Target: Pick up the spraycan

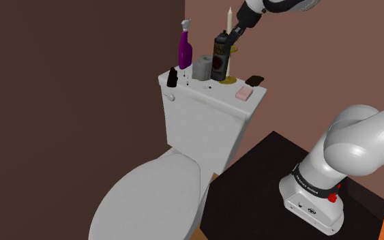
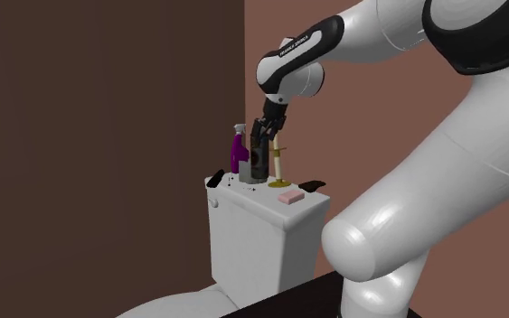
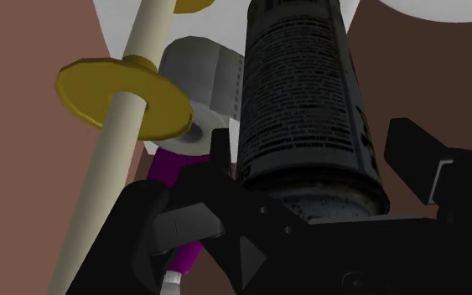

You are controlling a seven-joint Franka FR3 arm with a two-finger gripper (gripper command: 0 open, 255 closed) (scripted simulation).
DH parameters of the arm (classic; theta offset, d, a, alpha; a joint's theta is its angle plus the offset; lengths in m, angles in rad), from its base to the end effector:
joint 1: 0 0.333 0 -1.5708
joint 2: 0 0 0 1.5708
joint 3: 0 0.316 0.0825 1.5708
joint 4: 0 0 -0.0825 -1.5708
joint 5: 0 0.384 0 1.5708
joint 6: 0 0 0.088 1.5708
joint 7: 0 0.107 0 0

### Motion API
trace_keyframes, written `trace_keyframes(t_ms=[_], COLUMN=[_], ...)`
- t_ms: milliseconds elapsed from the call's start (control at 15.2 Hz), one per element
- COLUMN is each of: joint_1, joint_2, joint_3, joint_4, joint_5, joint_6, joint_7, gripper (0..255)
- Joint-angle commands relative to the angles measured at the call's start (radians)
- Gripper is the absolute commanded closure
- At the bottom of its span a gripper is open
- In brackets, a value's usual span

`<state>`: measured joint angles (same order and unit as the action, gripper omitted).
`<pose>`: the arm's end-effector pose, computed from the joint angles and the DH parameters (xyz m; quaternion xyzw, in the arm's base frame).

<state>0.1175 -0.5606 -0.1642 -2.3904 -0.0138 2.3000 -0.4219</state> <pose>0.4220 -0.0300 0.5669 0.9545 0.1866 0.2322 0.0152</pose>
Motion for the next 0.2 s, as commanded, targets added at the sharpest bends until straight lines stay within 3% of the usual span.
trace_keyframes(t_ms=[0,132], joint_1=[0.001,0.001], joint_2=[0.001,0.001], joint_3=[0.004,0.004], joint_4=[0.029,0.031], joint_5=[0.000,0.000], joint_6=[-0.027,-0.029], joint_7=[0.004,0.004], gripper=[255,255])
